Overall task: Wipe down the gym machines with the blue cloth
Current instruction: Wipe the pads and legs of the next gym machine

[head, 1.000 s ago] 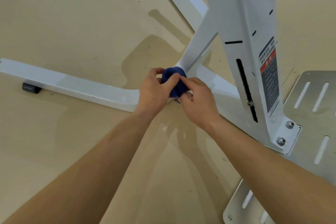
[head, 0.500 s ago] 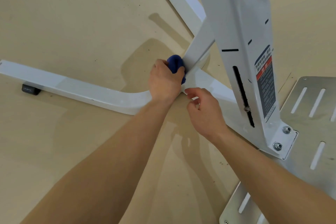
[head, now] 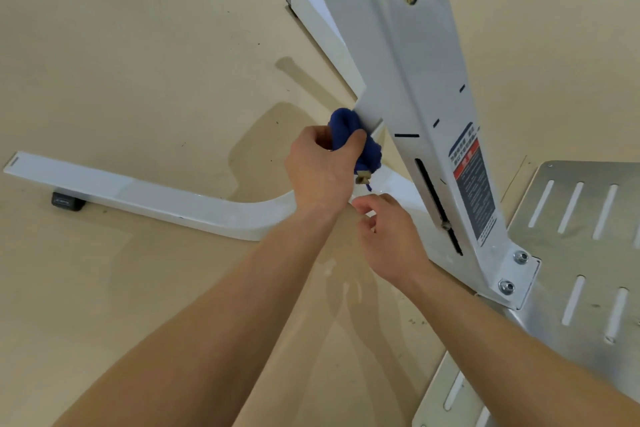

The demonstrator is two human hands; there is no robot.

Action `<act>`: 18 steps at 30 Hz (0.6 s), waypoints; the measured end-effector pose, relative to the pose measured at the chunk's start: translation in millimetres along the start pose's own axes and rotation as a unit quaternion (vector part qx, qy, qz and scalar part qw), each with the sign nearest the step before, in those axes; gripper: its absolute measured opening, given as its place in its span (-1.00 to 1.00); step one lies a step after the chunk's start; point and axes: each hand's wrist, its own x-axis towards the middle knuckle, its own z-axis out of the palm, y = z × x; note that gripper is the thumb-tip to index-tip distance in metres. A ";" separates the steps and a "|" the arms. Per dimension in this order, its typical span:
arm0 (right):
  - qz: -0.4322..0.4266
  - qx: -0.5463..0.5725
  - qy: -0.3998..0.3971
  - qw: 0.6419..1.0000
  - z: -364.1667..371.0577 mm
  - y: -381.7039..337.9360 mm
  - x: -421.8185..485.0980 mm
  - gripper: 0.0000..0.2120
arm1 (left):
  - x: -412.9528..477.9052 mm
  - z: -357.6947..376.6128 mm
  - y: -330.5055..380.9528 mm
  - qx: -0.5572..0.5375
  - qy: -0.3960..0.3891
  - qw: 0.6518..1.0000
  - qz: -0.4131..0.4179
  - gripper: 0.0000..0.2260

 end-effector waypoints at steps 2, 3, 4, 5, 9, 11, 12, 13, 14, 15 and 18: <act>0.000 -0.005 -0.008 1.000 0.5 -0.7 0.0 -0.67 | 1.1 0.5 -2.8 0.021 0.009 1.000 0.000 -0.82; -0.002 -0.010 -0.011 1.000 0.0 0.5 -0.5 -0.67 | 2.7 0.2 -4.0 0.023 0.009 1.000 -0.004 -0.83; -0.006 -0.016 -0.014 1.000 -1.6 2.3 -1.8 -0.68 | 4.2 -0.5 -3.8 0.023 0.007 1.000 -0.009 -0.84; -0.012 -0.022 -0.017 1.000 -3.9 4.0 -3.5 -0.68 | 5.0 -1.6 -2.5 0.026 0.003 1.000 -0.010 -0.85; -0.024 -0.039 -0.016 0.999 -19.9 5.4 -14.3 -0.69 | -2.9 -7.9 16.1 0.028 -0.008 0.999 0.018 -0.84; -0.029 -0.048 -0.004 0.998 -28.5 3.8 -18.2 -0.69 | -10.0 -9.5 28.4 0.008 -0.009 0.999 0.046 -0.83; -0.031 -0.052 -0.001 0.998 -31.5 2.8 -20.0 -0.69 | -12.9 -10.5 33.0 0.001 -0.006 0.998 0.065 -0.83; -0.032 -0.054 -0.001 0.998 -32.8 1.8 -21.6 -0.69 | -15.3 -11.6 36.2 -0.005 -0.002 0.996 0.085 -0.84; -0.033 -0.056 -0.002 0.998 -32.9 0.8 -22.6 -0.69 | -16.5 -12.4 37.9 -0.011 0.000 0.995 0.103 -0.86; -0.034 -0.057 -0.004 0.998 -31.6 -0.4 -23.1 -0.70 | -17.3 -12.6 37.8 -0.013 -0.002 0.993 0.120 -0.89; -0.035 -0.052 -0.020 0.998 -22.6 -2.0 -23.4 -0.70 | -12.5 -11.4 24.3 0.023 -0.020 0.991 0.133 -0.92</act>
